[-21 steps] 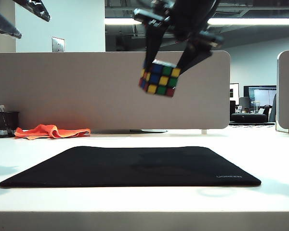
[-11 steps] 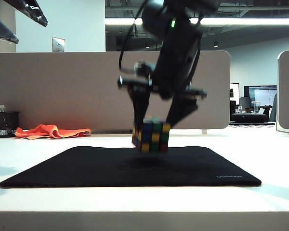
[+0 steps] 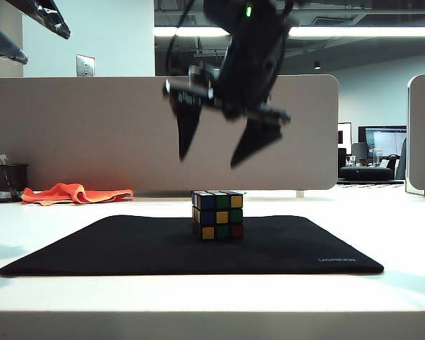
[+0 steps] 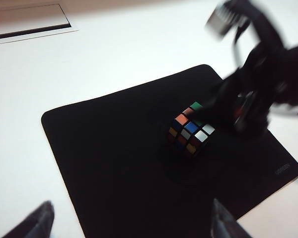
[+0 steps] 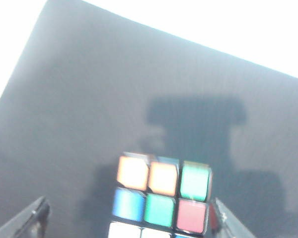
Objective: Pick up the cube on the right side of the mouse pad, then place it in the center of the mouse pad.
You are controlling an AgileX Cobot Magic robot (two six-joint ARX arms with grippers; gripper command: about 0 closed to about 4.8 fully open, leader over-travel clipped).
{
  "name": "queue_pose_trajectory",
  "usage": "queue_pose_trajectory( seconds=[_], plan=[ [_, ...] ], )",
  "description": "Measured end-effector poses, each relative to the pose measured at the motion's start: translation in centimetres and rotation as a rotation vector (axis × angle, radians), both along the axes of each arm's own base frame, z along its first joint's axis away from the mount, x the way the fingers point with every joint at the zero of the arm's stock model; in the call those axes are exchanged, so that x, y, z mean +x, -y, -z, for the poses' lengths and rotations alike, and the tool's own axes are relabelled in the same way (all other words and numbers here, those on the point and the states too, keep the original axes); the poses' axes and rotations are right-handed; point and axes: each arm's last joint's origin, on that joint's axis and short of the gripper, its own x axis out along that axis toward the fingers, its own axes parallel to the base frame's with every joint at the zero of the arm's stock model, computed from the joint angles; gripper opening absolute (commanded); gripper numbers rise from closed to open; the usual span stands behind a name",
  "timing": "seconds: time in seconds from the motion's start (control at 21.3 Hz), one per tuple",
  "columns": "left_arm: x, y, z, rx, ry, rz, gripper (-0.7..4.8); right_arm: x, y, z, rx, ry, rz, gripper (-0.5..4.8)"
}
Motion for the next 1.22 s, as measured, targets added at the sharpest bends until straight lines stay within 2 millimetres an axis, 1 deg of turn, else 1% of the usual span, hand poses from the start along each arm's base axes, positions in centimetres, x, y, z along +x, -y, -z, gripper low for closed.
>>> queue_pose_trajectory(
  seconds=[0.05,0.09,0.14,0.19,0.23,0.28,0.33,0.38,0.47,0.52,0.56,0.61,0.7,0.75,0.8,0.84,0.89,0.94,0.98,1.03,1.08,1.13,1.17,1.22],
  plan=[
    [0.0,0.0,0.0,0.0,0.0,0.0,3.06,-0.1,0.3,-1.2,0.017,0.03,0.007,2.74],
    [0.0,0.0,0.0,0.0,0.001,-0.001,1.62,-0.5,1.1,-3.6,0.037,0.097,0.038,2.38],
    [0.0,0.0,-0.1,0.0,0.007,-0.002,1.09,-0.7,2.3,-5.5,0.051,0.151,0.076,2.37],
    [0.0,0.0,-0.1,-0.001,0.01,-0.002,0.58,-0.8,2.9,-6.0,0.05,0.164,0.092,1.83],
    [0.0,0.0,-0.2,-0.003,0.019,-0.002,0.53,-0.6,4.6,-6.7,0.033,0.161,0.131,1.23],
    [0.1,0.0,-0.2,-0.004,0.023,-0.002,0.51,-0.5,5.7,-6.8,0.019,0.149,0.158,0.56],
    [0.1,0.0,-0.3,-0.007,0.039,-0.002,0.41,-0.3,7.8,-6.9,-0.017,0.117,0.213,0.5],
    [0.2,0.0,-0.4,-0.008,0.047,-0.001,0.18,-0.3,9.3,-7.0,-0.054,0.099,0.261,0.44],
    [0.2,0.0,-0.4,-0.006,0.051,-0.009,0.1,-0.6,11.6,-7.9,-0.072,0.094,0.326,0.25],
    [0.2,-0.1,-0.4,0.006,0.055,-0.034,-0.05,-1.0,13.1,-8.9,-0.062,0.114,0.364,0.21],
    [0.2,-0.1,-0.4,0.014,0.056,-0.052,-0.06,-1.3,14.1,-9.7,-0.052,0.134,0.389,0.2],
    [0.3,-0.2,-0.4,0.026,0.06,-0.074,-0.06,-1.9,15.4,-10.8,-0.037,0.17,0.425,0.19],
    [-0.1,-0.4,-0.6,0.043,0.071,-0.113,-0.06,-3.0,17.1,-12.4,-0.029,0.22,0.462,0.03],
    [-0.4,-0.5,-0.8,0.045,0.079,-0.12,-0.06,-3.4,17.5,-12.8,-0.028,0.235,0.467,-0.01],
    [-0.9,-0.6,-1.1,0.05,0.093,-0.137,-0.06,-4.4,17.9,-13.5,-0.021,0.262,0.476,-0.01],
    [-1.2,-0.8,-1.2,0.052,0.103,-0.148,-0.06,-5.2,18.2,-13.8,-0.014,0.279,0.48,-0.01],
    [-2.0,-1.0,-1.6,0.048,0.126,-0.171,-0.06,-6.4,18.5,-14.0,-0.005,0.303,0.479,-0.01],
    [-2.3,-1.1,-1.9,0.036,0.134,-0.186,-0.06,-7.1,18.6,-14.0,-0.001,0.313,0.478,-0.01],
    [-2.9,-1.3,-2.2,0.024,0.153,-0.206,-0.06,-8.3,18.8,-13.5,0.007,0.346,0.471,-0.01],
    [-3.3,-1.4,-2.3,0.017,0.164,-0.211,-0.06,-9.0,19.0,-13.2,0.009,0.357,0.468,-0.01],
    [-4.3,-1.6,-2.4,0.005,0.191,-0.217,-0.06,-10.7,19.3,-12.5,0.02,0.387,0.467,-0.01],
    [-4.7,-1.7,-2.4,0.002,0.203,-0.218,-0.06,-11.5,19.5,-12.2,0.026,0.403,0.467,-0.01],
    [-5.6,-1.9,-2.3,-0.009,0.231,-0.219,-0.06,-13.3,19.9,-11.6,0.048,0.464,0.473,-0.01],
    [-6.1,-2.0,-2.0,-0.012,0.24,-0.219,-0.06,-14.1,20.1,-11.3,0.048,0.487,0.476,-0.01]
  ],
)
